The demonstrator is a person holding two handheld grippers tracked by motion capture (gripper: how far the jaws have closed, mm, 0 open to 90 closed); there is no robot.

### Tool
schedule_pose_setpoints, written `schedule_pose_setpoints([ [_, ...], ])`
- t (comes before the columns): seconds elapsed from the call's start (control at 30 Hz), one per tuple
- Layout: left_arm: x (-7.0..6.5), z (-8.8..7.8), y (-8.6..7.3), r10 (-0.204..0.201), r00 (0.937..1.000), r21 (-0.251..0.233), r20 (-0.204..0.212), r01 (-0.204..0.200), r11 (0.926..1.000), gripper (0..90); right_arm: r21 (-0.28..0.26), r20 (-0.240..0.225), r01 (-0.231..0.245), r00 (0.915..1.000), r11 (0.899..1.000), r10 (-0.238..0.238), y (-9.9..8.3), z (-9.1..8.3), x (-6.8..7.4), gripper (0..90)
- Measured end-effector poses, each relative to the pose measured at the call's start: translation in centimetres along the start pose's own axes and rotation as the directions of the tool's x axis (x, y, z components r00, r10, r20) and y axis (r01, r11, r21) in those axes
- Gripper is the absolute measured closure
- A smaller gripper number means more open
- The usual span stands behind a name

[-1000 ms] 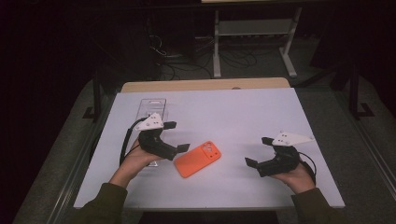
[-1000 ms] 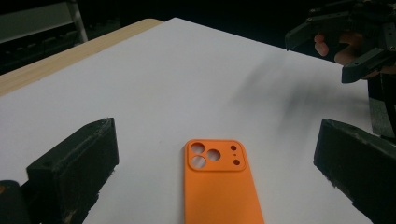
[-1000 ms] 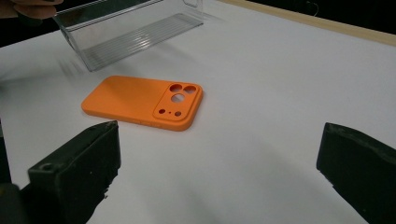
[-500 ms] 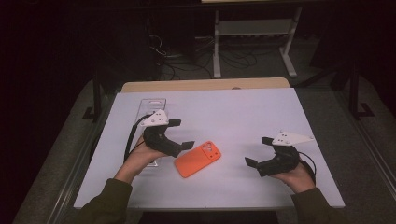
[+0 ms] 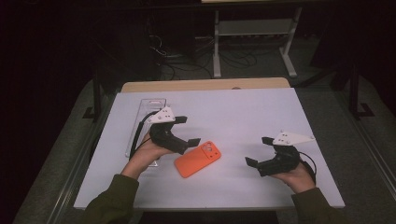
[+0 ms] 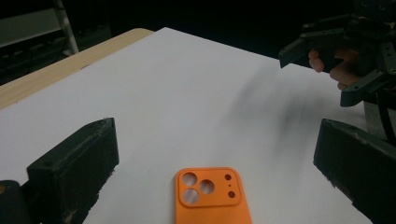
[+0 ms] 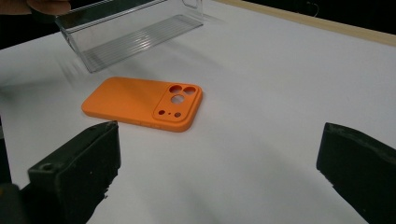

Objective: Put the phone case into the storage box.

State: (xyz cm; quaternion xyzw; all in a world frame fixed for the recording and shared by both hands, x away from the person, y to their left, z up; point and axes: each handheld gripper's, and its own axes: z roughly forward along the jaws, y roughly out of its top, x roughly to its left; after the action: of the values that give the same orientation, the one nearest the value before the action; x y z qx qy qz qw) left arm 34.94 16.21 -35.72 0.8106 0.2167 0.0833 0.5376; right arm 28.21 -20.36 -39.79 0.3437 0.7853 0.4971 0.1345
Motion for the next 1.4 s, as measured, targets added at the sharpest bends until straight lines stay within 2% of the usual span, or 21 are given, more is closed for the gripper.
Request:
schedule_pose_setpoints([
  [0.13,0.0,0.3,0.2,-0.006,1.0,-0.005,0.003,0.006,1.0,0.0,0.0,-0.001,0.005,1.0,1.0,-0.005,0.0,0.0,0.0,0.0],
  [0.17,0.0,0.3,0.3,0.007,1.0,-0.001,0.001,-0.007,1.0,0.0,0.0,-0.001,0.005,1.0,1.0,-0.005,0.0,0.1,0.0,0.0],
  [0.37,0.0,0.9,0.6,0.012,0.9999,-0.01,0.012,-0.011,0.9999,0.0,-0.002,-0.001,0.007,1.0,1.0,-0.007,0.0,0.1,0.0,0.0],
  [0.47,-0.1,1.0,0.9,0.001,0.9997,-0.023,0.024,-0.001,0.9997,0.0,-0.003,-0.001,0.008,1.0,1.0,-0.008,0.0,0.1,0.0,0.0],
  [0.63,-0.3,1.3,1.5,0.024,0.9991,-0.014,0.036,-0.024,0.9996,0.0,0.002,-0.002,0.009,1.0,1.0,-0.009,-0.1,0.2,0.0,0.0],
  [0.73,-0.5,1.3,1.5,0.031,0.999,0.006,0.032,-0.031,0.9995,0.0,0.002,-0.002,0.009,1.0,1.0,-0.009,-0.1,0.2,0.0,0.0],
  [0.77,-0.6,1.4,1.5,0.02,0.9992,0.007,0.035,-0.021,0.9998,0.0,0.001,-0.002,0.01,0.9999,1.0,-0.01,-0.1,0.2,0.0,0.0],
  [0.9,-0.6,1.6,1.4,0.038,0.9986,0.044,0.036,-0.04,0.9982,0.0,0.003,-0.005,0.011,0.9999,1.0,-0.011,-0.1,0.2,0.1,0.0],
  [1.07,-0.7,1.8,1.1,0.061,0.9979,0.113,0.024,-0.063,0.9917,0.0,0.002,-0.005,0.01,0.9999,1.0,-0.01,0.0,0.1,0.1,0.0],
  [1.13,-0.7,1.9,0.9,0.053,0.9983,0.132,0.026,-0.056,0.9896,0.0,0.001,-0.005,0.013,0.9999,1.0,-0.013,0.0,0.2,0.1,0.0],
  [1.2,-0.7,1.9,0.8,0.064,0.9977,0.156,0.022,-0.066,0.9856,0.0,0.001,-0.005,0.013,0.9999,1.0,-0.013,0.0,0.2,0.1,0.0],
  [1.4,-0.6,2.0,0.3,0.057,0.9983,0.186,0.013,-0.059,0.9807,0.0,0.001,-0.006,0.009,0.9999,1.0,-0.009,0.0,0.3,0.1,0.0],
])
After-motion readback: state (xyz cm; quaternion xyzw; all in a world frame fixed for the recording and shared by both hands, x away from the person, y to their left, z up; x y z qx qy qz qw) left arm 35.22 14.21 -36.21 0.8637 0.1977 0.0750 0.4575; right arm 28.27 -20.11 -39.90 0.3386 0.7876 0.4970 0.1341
